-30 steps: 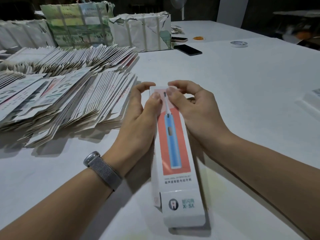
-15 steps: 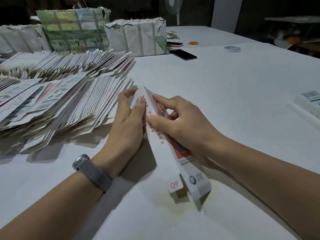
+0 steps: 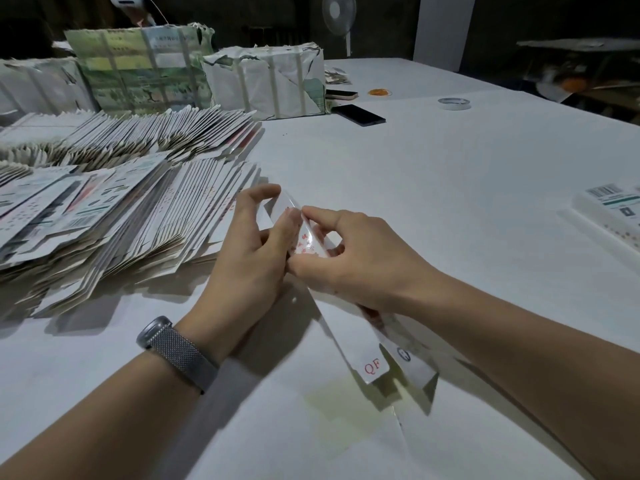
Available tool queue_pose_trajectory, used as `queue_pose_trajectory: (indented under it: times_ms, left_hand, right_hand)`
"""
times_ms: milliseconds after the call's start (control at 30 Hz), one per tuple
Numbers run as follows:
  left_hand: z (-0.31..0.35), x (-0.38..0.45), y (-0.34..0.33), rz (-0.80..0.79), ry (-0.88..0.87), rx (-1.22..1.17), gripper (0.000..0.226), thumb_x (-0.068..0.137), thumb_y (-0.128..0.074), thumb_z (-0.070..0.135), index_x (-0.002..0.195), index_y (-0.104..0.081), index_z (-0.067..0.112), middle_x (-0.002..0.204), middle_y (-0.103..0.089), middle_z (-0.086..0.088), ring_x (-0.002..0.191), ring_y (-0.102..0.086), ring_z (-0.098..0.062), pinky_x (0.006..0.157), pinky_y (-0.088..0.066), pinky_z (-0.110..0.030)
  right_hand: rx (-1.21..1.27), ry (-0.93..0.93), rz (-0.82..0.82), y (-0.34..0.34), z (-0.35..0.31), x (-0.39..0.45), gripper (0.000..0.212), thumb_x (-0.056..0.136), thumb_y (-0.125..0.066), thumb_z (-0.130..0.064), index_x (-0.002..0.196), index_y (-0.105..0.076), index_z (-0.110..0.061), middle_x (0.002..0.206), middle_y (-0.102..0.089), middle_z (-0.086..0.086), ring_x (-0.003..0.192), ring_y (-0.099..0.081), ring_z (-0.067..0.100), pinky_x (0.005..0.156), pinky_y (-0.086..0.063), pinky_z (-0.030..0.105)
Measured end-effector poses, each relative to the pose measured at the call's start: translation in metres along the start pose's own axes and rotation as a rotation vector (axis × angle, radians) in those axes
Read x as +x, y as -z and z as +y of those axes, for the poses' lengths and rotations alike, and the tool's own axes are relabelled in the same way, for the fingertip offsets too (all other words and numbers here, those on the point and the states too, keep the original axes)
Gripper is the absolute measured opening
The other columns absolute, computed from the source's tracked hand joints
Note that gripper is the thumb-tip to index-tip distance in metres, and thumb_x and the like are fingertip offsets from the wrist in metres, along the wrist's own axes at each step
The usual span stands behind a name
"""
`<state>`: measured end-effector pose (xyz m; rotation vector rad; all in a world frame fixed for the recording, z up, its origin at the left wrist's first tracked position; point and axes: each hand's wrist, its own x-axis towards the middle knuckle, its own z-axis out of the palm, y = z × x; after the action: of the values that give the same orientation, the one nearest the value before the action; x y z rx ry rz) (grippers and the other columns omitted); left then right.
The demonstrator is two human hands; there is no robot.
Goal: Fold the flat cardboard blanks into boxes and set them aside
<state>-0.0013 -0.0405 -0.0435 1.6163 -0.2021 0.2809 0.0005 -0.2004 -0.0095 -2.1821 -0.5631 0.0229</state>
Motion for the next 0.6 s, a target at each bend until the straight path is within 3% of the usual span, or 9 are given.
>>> queue_pose_trajectory:
  times_ms: [67, 133, 233, 300, 400, 533, 600]
  left_hand:
    - [-0.002, 0.001, 0.0, 0.002, -0.048, 0.044, 0.02, 0.1, -0.055, 0.038, 0.117, -0.045, 0.041, 0.051, -0.052, 0.003, 0.044, -0.046, -0.009, 0.043, -0.038, -0.02]
    - [-0.003, 0.002, -0.002, 0.004, -0.068, 0.073, 0.022, 0.102, -0.052, 0.035, 0.122, -0.043, 0.035, 0.049, -0.051, 0.011, 0.04, -0.042, -0.003, 0.04, -0.034, -0.015]
    - [-0.003, 0.003, -0.004, 0.03, -0.065, 0.094, 0.031, 0.1, -0.051, 0.039, 0.128, -0.041, 0.028, 0.049, -0.051, 0.011, 0.039, -0.042, -0.004, 0.04, -0.034, -0.016]
    - [-0.004, 0.003, -0.004, 0.056, -0.068, 0.138, 0.026, 0.105, -0.05, 0.037, 0.128, -0.041, 0.028, 0.048, -0.05, 0.009, 0.04, -0.041, -0.006, 0.043, -0.035, -0.019]
    - [-0.002, 0.002, -0.003, 0.099, -0.058, 0.121, 0.016, 0.108, -0.044, 0.031, 0.124, -0.046, 0.027, 0.049, -0.042, 0.007, 0.04, -0.036, -0.004, 0.041, -0.031, -0.015]
    - [-0.006, 0.004, 0.007, 0.097, -0.074, 0.118, 0.014, 0.109, -0.043, 0.029, 0.109, -0.056, 0.036, 0.056, -0.04, 0.002, 0.04, -0.034, -0.001, 0.037, -0.028, -0.013]
    - [-0.008, 0.007, 0.011, 0.063, -0.092, 0.11, 0.016, 0.107, -0.046, 0.035, 0.103, -0.06, 0.04, 0.053, -0.042, 0.006, 0.04, -0.032, -0.002, 0.035, -0.026, -0.016]
  right_hand:
    - [0.003, -0.025, -0.015, 0.003, -0.001, 0.001, 0.038, 0.075, -0.067, -0.045, 0.109, -0.053, -0.052, 0.092, -0.066, -0.025, 0.074, -0.066, 0.0, 0.072, -0.056, 0.026]
    - [-0.023, -0.041, -0.026, 0.007, -0.005, 0.002, 0.036, 0.071, -0.064, -0.046, 0.107, -0.067, -0.039, 0.088, -0.072, -0.015, 0.068, -0.065, 0.005, 0.069, -0.058, 0.032]
    - [-0.064, -0.057, -0.005, 0.014, -0.009, 0.002, 0.034, 0.072, -0.066, -0.045, 0.105, -0.069, -0.038, 0.092, -0.073, -0.011, 0.068, -0.065, 0.006, 0.07, -0.059, 0.036]
    - [-0.132, -0.069, -0.007, 0.019, -0.011, 0.002, 0.036, 0.073, -0.069, -0.043, 0.108, -0.067, -0.039, 0.096, -0.071, -0.011, 0.074, -0.066, 0.007, 0.074, -0.059, 0.038]
    - [-0.431, -0.097, -0.068, 0.026, -0.008, 0.003, 0.05, 0.075, -0.068, -0.044, 0.124, -0.061, -0.037, 0.098, -0.066, -0.01, 0.082, -0.062, 0.012, 0.073, -0.056, 0.035]
    - [-0.712, -0.127, -0.094, 0.037, 0.008, -0.005, 0.039, 0.083, -0.063, -0.044, 0.12, -0.055, -0.032, 0.107, -0.049, -0.006, 0.088, -0.052, 0.021, 0.061, -0.034, 0.031]
    - [-0.797, -0.158, -0.067, 0.05, 0.02, -0.017, 0.042, 0.086, -0.06, -0.043, 0.125, -0.051, -0.03, 0.115, -0.046, -0.005, 0.09, -0.05, 0.021, 0.062, -0.032, 0.032]
